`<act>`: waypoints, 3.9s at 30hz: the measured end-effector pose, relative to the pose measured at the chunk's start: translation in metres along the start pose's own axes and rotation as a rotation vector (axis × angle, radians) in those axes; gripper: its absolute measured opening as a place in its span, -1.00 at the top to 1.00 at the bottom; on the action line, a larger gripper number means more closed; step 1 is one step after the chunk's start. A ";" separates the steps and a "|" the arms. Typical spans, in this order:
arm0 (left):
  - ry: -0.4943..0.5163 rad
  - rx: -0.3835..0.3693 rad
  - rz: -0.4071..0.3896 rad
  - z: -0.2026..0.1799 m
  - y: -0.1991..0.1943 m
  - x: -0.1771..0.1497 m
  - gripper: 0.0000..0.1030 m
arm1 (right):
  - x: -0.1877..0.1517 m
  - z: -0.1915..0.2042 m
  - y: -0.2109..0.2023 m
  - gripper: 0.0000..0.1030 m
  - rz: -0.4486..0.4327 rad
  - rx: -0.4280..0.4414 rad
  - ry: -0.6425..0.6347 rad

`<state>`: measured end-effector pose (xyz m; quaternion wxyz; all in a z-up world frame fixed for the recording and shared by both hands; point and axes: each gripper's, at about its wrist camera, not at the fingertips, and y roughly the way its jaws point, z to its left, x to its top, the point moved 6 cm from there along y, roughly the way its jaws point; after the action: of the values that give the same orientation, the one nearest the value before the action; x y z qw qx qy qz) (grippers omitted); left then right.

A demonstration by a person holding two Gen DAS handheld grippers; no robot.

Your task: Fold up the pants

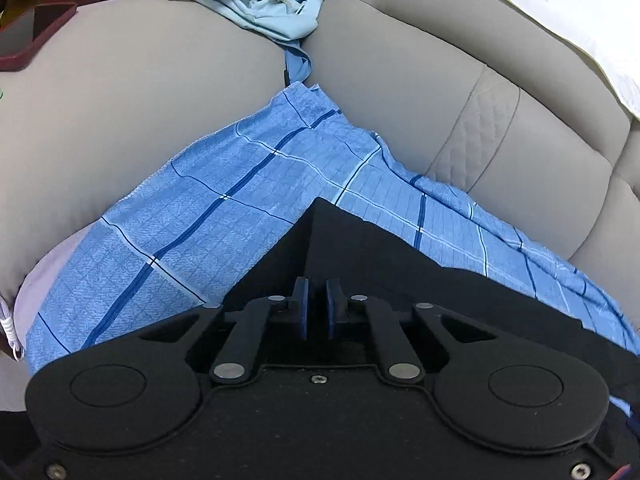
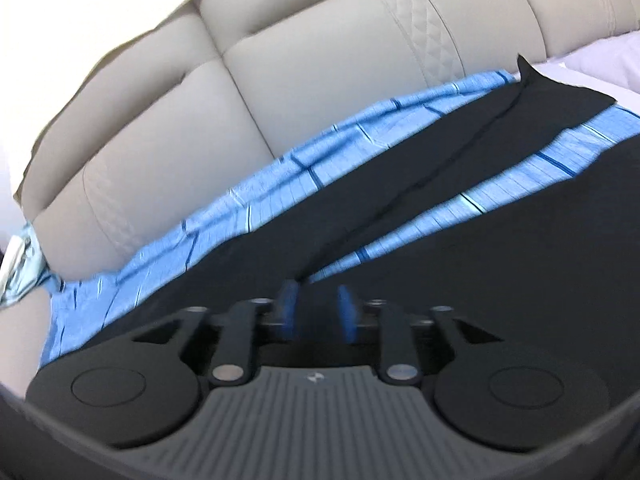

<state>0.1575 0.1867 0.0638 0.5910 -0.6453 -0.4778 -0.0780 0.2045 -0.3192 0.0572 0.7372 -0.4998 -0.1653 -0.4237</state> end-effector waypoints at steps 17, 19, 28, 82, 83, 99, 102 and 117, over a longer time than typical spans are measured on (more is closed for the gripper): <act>0.023 0.027 0.008 0.000 0.017 -0.001 0.83 | -0.010 0.013 0.088 0.91 0.075 0.058 0.186; 0.020 0.030 0.012 0.001 0.019 -0.001 0.83 | -0.012 0.017 0.081 0.91 0.039 0.049 0.159; 0.019 0.037 0.018 0.006 0.023 -0.002 0.83 | -0.021 0.025 0.071 0.64 0.091 0.166 0.185; -0.246 -0.237 0.069 -0.031 0.027 -0.057 -0.54 | -0.028 0.067 -0.026 0.95 -0.203 0.103 0.006; -0.256 -0.232 0.051 -0.029 0.026 -0.056 -0.55 | -0.034 0.069 -0.030 0.95 -0.216 0.075 -0.041; -0.040 0.087 -0.221 -0.016 -0.005 -0.027 0.99 | -0.080 0.070 -0.075 0.95 -0.254 -0.051 -0.206; -0.054 0.050 -0.209 -0.003 -0.022 -0.018 0.98 | -0.085 0.073 -0.086 0.95 -0.259 -0.058 -0.232; -0.127 -0.154 0.037 -0.002 0.018 -0.074 -0.14 | -0.096 0.077 -0.090 0.94 -0.237 -0.075 -0.276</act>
<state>0.1321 0.1487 0.0033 0.5094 -0.7011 -0.4951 -0.0625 0.0912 -0.2204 0.0808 0.6332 -0.5571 -0.3068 -0.4410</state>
